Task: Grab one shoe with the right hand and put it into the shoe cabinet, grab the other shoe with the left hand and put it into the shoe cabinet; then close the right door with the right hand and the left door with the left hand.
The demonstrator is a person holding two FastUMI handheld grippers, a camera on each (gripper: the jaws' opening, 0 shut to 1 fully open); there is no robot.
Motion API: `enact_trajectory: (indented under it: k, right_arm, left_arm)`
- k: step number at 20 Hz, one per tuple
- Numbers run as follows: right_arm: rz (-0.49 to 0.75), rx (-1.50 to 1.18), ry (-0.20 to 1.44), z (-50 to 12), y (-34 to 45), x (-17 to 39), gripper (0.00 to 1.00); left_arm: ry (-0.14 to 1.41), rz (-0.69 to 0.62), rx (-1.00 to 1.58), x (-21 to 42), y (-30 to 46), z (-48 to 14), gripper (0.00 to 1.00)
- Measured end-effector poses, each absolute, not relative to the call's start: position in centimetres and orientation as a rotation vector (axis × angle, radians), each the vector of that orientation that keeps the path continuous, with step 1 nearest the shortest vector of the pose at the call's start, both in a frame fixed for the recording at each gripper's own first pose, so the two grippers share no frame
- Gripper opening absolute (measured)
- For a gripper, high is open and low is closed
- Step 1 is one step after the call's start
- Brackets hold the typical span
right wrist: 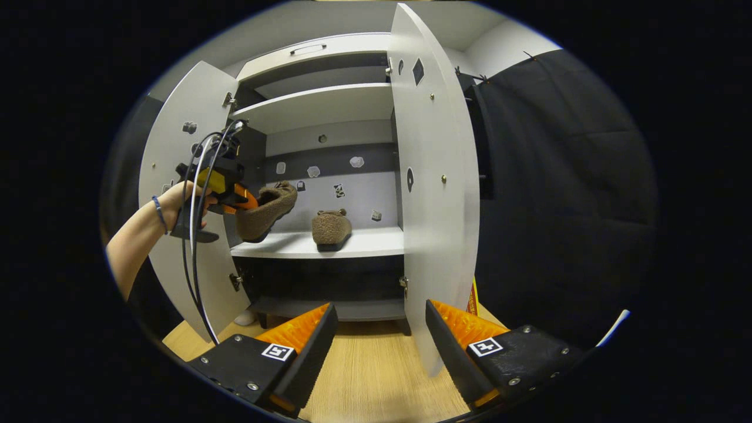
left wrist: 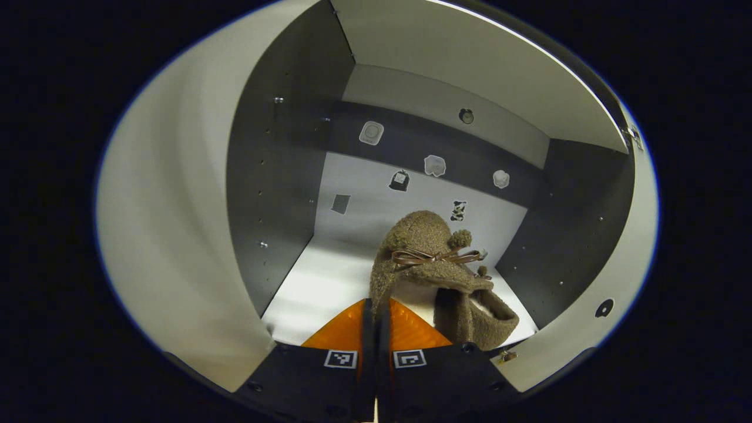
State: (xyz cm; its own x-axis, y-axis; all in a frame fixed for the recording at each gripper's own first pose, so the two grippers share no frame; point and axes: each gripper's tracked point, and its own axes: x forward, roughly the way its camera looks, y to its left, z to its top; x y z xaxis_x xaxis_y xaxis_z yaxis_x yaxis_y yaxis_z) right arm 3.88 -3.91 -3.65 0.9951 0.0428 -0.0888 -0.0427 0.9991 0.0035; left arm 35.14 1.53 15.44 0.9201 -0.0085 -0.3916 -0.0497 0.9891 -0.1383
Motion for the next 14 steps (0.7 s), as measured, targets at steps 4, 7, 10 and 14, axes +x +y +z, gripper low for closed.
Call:
enact_trajectory:
  k: [4,7,10,14]
  right_arm:
    - [0.038,0.006,0.088,-3.6,-4.2,3.8,0.92]
    - [0.031,0.012,0.095,-3.9,-4.6,3.9,0.92]
    - [0.024,0.032,0.097,-4.1,-4.9,3.4,0.92]
    - [0.013,0.039,0.104,-4.7,-5.5,2.8,0.92]
  left_arm:
    - [0.461,0.036,-0.124,37.9,1.3,12.8,0.09]
    - [0.461,0.04,-0.097,38.4,1.0,12.4,0.29]
    - [0.414,0.002,-0.055,37.7,0.2,14.4,0.36]
    - [0.362,-0.006,-0.024,35.3,0.3,16.7,0.65]
